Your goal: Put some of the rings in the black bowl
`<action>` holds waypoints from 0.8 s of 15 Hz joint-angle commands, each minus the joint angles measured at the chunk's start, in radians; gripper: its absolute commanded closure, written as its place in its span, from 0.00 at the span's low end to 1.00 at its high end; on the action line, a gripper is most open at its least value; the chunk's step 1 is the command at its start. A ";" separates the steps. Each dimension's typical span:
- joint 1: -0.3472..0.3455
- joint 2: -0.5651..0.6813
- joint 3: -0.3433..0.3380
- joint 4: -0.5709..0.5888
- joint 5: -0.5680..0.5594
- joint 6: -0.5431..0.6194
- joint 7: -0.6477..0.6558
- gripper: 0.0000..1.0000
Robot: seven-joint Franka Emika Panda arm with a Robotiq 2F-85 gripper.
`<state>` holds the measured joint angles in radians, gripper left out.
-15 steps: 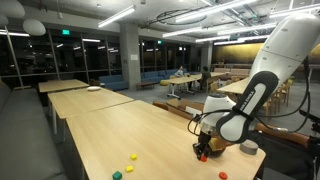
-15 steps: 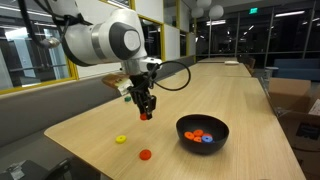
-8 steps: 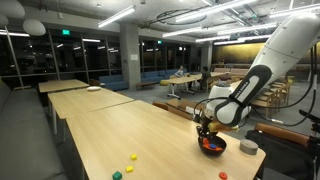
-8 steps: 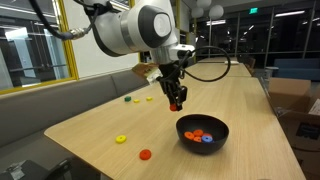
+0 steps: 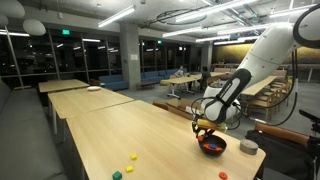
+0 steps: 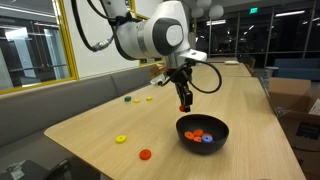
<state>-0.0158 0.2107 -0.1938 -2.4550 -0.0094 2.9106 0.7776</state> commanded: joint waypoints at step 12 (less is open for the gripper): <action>0.097 0.047 -0.082 0.000 0.080 0.048 0.273 0.79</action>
<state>0.0249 0.2736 -0.2185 -2.4454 0.0996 2.9310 0.9790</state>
